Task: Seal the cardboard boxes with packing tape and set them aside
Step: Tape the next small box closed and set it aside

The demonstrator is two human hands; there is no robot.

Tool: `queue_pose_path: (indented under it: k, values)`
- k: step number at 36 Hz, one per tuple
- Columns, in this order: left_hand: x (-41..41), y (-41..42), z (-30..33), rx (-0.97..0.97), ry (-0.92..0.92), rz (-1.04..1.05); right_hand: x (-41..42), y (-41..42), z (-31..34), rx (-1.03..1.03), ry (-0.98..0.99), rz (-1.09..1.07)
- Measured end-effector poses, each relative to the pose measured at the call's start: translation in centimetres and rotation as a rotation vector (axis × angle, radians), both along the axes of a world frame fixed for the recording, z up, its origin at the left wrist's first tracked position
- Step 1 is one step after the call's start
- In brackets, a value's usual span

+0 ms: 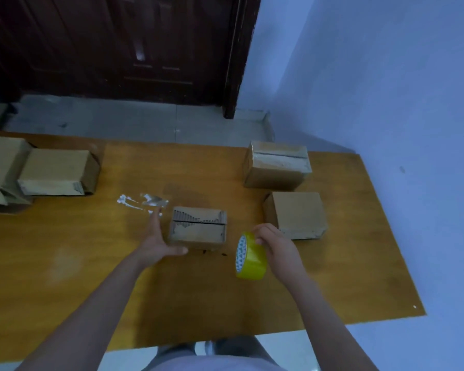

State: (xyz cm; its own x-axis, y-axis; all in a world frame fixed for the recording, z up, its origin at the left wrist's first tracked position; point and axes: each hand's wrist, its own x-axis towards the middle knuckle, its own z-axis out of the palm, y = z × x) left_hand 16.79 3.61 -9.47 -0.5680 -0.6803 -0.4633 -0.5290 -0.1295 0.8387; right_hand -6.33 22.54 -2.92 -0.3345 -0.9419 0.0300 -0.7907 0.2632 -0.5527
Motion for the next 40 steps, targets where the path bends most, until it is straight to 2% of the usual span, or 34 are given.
queue_pose_path:
  k: [2,6,9,13,16,23,27,28,30,32,33,35,40]
  values:
    - [0.8,0.3,1.6,-0.047,0.094,0.017,-0.2,-0.4,1.1,-0.033,-0.011,0.041]
    - [-1.2,1.6,7.0,-0.341,0.2,-0.002,-0.2,-1.9,3.7,-0.126,-0.01,0.129]
    - [-5.3,3.1,11.7,-0.51,0.281,-0.163,0.2,-3.3,5.7,-0.185,0.006,0.151]
    - [-9.5,4.0,14.6,-0.714,0.242,-0.301,0.1,-5.3,8.4,-0.269,-0.007,0.162]
    - [-10.6,3.3,15.7,-0.719,0.223,-0.271,-0.1,-6.4,9.6,-0.37,0.054,0.137]
    - [-10.7,2.5,17.2,-0.657,0.087,-0.221,-0.6,-8.0,11.4,-0.421,0.303,0.131]
    - [-10.6,2.7,17.4,-0.735,0.09,-0.232,-0.7,-8.4,12.6,-0.423,0.399,0.14]
    - [-10.6,2.6,17.4,-0.754,0.077,-0.218,-0.6,-8.5,12.7,-0.406,0.356,0.116]
    - [-10.5,1.9,16.8,-0.755,0.061,-0.172,-0.4,-8.6,13.2,-0.36,0.074,0.013]
    - [-10.3,1.6,16.3,-0.629,0.129,-0.054,-0.3,-8.5,13.8,-0.318,-0.189,-0.114]
    - [-10.2,1.5,16.1,-0.54,0.192,0.033,-0.4,-8.2,13.8,-0.314,-0.247,-0.153]
    - [-10.1,1.4,15.9,-0.396,0.27,0.185,-0.4,-7.4,13.6,-0.297,-0.358,-0.14]
    - [-9.4,1.2,15.6,-0.215,0.321,0.362,0.3,-5.5,12.1,-0.266,-0.788,-0.096]
